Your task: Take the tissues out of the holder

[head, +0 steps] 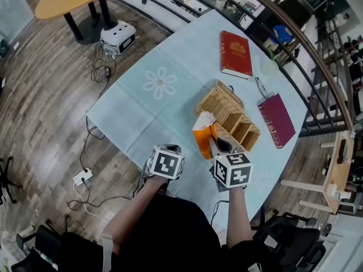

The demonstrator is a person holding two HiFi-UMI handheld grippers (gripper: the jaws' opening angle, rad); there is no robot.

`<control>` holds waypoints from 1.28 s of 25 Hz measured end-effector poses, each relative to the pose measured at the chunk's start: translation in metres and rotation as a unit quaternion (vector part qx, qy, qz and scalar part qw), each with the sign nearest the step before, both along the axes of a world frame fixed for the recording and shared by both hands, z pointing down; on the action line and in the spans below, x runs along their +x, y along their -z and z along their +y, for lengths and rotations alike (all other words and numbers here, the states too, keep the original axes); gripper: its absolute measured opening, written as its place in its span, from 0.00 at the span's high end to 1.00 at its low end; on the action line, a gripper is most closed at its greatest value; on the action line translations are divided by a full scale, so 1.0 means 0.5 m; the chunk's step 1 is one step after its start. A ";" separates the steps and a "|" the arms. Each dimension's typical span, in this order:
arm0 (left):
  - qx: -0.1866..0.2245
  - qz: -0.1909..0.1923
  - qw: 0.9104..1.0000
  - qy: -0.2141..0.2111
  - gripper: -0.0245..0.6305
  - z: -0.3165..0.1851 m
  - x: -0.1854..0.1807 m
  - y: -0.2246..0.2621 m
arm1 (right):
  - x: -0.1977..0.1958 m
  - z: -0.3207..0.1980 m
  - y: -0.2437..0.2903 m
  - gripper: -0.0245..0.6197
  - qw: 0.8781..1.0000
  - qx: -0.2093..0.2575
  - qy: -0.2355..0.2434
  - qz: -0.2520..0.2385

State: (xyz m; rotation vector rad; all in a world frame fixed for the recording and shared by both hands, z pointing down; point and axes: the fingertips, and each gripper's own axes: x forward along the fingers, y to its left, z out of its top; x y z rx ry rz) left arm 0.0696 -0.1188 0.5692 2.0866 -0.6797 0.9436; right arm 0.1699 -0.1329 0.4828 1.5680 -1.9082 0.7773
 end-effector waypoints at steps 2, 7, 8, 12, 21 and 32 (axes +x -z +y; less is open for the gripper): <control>0.002 -0.001 1.000 0.005 0.95 0.001 -0.004 0.000 | -0.006 0.014 -0.014 0.94 1.000 -0.007 -0.001 -0.008; 0.003 -0.002 1.000 0.016 0.95 0.011 -0.018 -0.008 | -0.029 0.035 -0.036 0.94 1.000 -0.015 0.004 -0.020; 0.003 -0.003 1.000 0.018 0.95 0.013 -0.022 -0.008 | -0.034 0.037 -0.039 0.94 1.000 -0.017 0.007 -0.021; 0.004 -0.004 1.000 0.026 0.95 0.023 -0.032 -0.009 | -0.047 0.043 -0.050 0.94 0.999 -0.024 0.019 -0.022; 0.008 -0.007 0.999 0.052 0.95 0.026 -0.077 -0.018 | -0.108 0.049 -0.101 0.94 0.997 -0.048 0.050 -0.029; 0.002 -0.015 0.995 0.101 0.95 0.019 -0.149 -0.021 | -0.196 0.001 -0.129 0.94 0.991 -0.064 0.114 -0.029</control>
